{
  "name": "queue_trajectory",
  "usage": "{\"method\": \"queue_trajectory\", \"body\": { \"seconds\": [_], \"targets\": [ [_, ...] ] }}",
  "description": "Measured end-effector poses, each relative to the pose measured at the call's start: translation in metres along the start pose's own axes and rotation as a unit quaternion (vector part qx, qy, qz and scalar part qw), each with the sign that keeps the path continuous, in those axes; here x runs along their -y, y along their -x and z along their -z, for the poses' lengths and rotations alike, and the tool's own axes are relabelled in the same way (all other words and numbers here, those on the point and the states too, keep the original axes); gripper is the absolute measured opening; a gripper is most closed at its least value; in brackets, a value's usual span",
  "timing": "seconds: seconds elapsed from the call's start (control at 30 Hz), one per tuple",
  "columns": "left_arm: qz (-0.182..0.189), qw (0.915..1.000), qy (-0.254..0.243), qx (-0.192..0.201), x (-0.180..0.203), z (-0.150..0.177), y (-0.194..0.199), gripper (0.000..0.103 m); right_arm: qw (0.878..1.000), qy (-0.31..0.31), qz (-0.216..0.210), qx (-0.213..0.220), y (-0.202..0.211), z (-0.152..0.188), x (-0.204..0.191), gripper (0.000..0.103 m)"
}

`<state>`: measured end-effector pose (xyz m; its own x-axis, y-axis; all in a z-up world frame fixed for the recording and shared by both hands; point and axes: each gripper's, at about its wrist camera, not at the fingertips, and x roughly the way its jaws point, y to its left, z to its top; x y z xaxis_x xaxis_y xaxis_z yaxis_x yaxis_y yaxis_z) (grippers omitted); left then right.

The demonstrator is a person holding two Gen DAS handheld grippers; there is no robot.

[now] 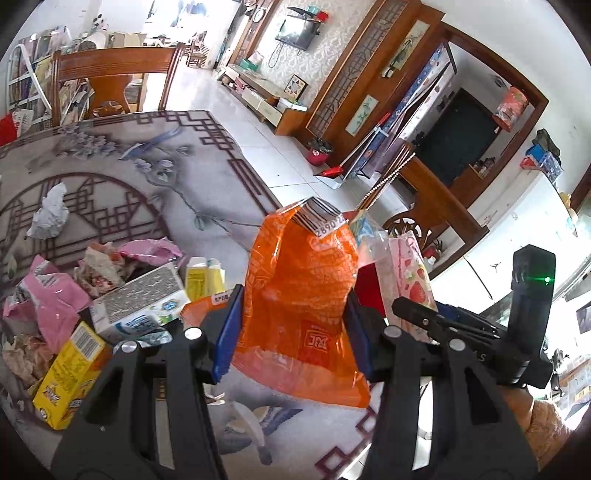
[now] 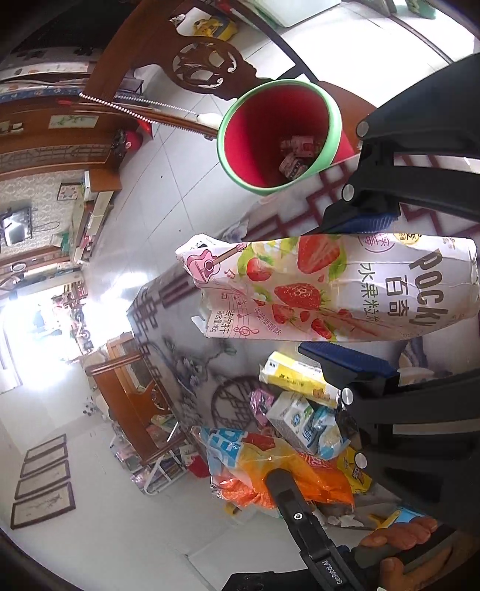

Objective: Collect trash
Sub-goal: 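Carry wrapper and orange bag to the red bin and release both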

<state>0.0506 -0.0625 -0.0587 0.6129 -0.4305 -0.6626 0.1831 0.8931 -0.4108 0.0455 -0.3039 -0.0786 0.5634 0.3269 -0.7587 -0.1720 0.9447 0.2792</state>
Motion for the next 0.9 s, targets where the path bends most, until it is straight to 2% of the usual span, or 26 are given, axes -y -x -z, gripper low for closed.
{"method": "queue_trajectory", "body": {
  "seconds": [0.43, 0.9],
  "targets": [
    [0.011, 0.9998, -0.008, -0.012, 0.025, -0.013, -0.032, 0.05, 1.0, -0.022, 0.012, 0.0, 0.005, -0.014, 0.037, 0.05],
    [0.034, 0.9984, -0.034, -0.031, 0.082, -0.038, -0.097, 0.05, 0.998, -0.058, 0.031, 0.002, 0.012, -0.035, 0.112, 0.051]
  ]
}}
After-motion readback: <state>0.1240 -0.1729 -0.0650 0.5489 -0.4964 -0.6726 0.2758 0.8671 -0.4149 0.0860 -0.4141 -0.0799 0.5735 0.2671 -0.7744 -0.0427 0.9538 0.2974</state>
